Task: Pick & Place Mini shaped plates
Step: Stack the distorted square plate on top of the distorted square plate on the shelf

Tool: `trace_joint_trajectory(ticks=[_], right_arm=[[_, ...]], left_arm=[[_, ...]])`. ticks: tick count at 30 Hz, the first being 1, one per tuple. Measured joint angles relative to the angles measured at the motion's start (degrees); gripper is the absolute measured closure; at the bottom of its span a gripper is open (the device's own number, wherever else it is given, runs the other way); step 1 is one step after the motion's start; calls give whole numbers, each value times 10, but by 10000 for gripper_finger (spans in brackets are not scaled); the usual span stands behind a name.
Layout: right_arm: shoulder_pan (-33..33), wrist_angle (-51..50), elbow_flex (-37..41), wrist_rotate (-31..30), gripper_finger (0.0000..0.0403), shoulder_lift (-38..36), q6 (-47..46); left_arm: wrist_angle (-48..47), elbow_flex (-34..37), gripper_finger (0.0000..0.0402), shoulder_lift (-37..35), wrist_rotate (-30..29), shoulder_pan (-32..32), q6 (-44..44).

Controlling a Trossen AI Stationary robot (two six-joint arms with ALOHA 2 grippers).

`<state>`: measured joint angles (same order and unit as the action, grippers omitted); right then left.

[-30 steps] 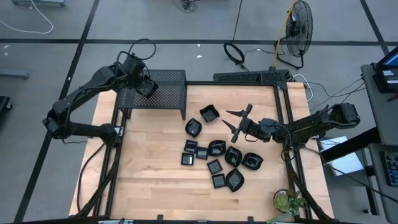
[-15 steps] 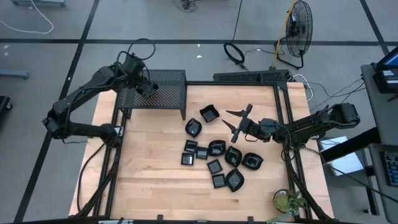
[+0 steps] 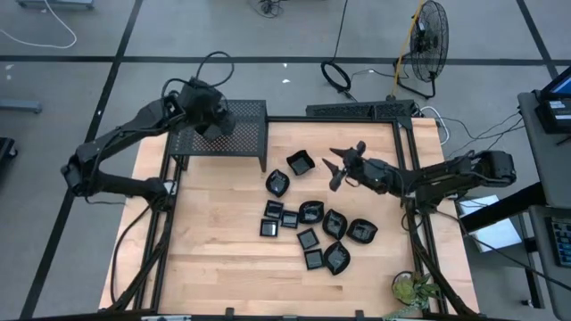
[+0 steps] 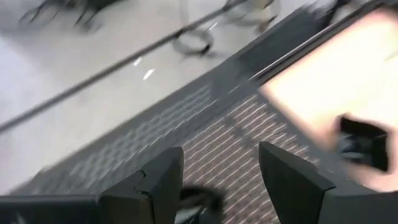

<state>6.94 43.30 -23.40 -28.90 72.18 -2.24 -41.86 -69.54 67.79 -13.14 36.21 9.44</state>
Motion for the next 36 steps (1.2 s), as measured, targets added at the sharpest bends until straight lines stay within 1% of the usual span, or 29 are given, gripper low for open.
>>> trace_joint_trajectory(ticks=[5,8,10,12,15,17,20,24,26,36], right_arm=[[32,-15,-21,64,206,42,-51],[44,-22,-51,93,206,97,-65],[51,-34,-77,96,206,138,-75],[60,-67,-108,97,206,173,-86],[75,-143,-153,96,206,213,-107],[82,-174,-170,96,206,233,-119],[90,-174,-183,100,206,255,-128],[103,-164,-187,166,206,274,-139],[107,-148,-187,185,206,284,-145],[118,-149,-187,185,208,288,-147]], left_arm=[[99,0,188,0,49,-49,-44],[154,0,188,0,68,-85,-75],[175,0,188,2,67,-109,-95],[178,0,188,7,56,-129,-104],[163,0,188,15,28,-155,-104],[156,0,188,19,21,-169,-97],[144,0,188,29,21,-189,-89],[142,0,188,46,21,-213,-90],[149,0,188,56,21,-222,-94],[158,0,188,92,0,-233,-94]])
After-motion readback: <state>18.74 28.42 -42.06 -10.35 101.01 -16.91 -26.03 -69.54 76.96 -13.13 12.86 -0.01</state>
